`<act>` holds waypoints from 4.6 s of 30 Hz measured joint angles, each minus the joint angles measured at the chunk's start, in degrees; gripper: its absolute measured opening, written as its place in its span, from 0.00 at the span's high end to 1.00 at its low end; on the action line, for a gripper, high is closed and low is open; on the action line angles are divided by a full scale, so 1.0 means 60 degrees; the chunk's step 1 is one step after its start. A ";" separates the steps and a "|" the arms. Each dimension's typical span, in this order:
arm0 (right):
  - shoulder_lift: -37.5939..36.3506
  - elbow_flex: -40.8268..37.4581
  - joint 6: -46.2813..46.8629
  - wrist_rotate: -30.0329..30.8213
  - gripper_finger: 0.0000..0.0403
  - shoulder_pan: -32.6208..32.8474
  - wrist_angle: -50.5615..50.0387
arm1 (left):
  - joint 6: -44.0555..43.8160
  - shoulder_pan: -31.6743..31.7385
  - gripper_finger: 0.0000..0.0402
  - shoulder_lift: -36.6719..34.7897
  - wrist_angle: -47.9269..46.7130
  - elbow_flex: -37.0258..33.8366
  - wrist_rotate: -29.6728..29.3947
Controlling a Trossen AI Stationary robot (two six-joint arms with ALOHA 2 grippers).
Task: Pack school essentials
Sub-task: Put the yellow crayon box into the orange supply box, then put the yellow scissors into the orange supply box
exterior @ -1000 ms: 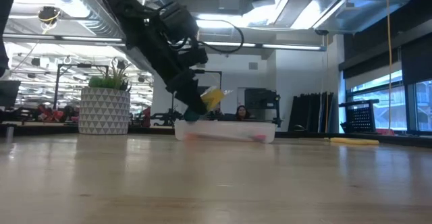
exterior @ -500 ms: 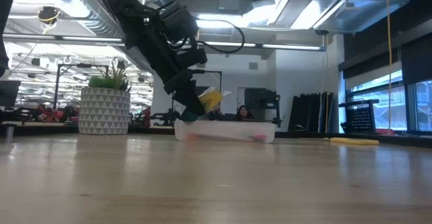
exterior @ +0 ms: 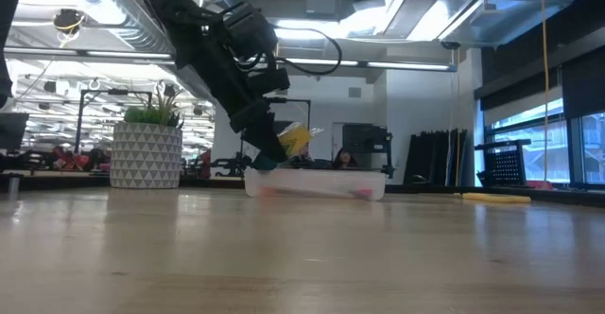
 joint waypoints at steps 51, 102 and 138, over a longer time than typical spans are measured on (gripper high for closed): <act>0.0007 0.0000 -0.0001 0.0000 0.92 -0.0007 0.0073 | -0.2252 -0.0864 0.00 -0.4068 -0.3829 -0.0004 -0.0394; -0.1959 -0.6909 0.4495 -0.3768 0.97 -0.5167 -0.2212 | -0.4767 -0.3392 0.00 -0.5481 -0.4636 -0.0004 -0.2162; 0.0266 -0.7401 0.5494 -0.3268 0.62 -0.7575 -0.1045 | -0.4993 -0.3264 0.00 -0.5478 -0.4629 -0.0004 -0.2147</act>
